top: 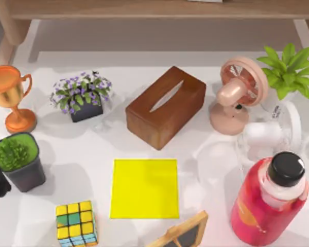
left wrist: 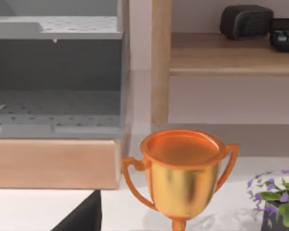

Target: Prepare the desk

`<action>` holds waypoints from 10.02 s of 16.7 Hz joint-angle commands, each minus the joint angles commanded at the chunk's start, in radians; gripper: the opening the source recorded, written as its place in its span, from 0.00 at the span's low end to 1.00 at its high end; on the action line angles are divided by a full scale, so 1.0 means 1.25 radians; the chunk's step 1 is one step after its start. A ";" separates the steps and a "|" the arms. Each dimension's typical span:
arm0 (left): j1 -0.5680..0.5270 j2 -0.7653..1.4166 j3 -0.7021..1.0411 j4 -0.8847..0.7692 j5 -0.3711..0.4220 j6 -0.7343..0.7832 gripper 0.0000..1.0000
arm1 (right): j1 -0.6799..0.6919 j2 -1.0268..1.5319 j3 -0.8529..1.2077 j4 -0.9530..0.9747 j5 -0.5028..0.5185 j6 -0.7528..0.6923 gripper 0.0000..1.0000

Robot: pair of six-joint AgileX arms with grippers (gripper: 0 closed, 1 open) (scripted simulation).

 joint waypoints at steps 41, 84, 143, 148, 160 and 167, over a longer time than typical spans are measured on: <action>0.000 0.000 0.000 0.000 0.000 0.000 1.00 | 1.031 -0.257 -0.479 0.181 0.067 0.818 0.00; 0.000 0.000 0.000 0.000 0.000 0.000 1.00 | 1.034 -0.245 -0.496 0.207 0.069 0.817 0.75; 0.000 0.000 0.000 0.000 0.000 0.000 1.00 | -0.296 -0.413 -1.545 2.306 -0.570 -1.149 1.00; 0.000 0.000 0.000 0.000 0.000 0.000 1.00 | -0.268 -0.401 -1.506 2.279 -0.541 -1.150 1.00; 0.000 0.000 0.000 0.000 0.000 0.000 1.00 | -0.249 -0.393 -1.482 2.262 -0.523 -1.150 0.55; 0.000 0.000 0.000 0.000 0.000 0.000 1.00 | -0.249 -0.393 -1.482 2.262 -0.523 -1.150 0.02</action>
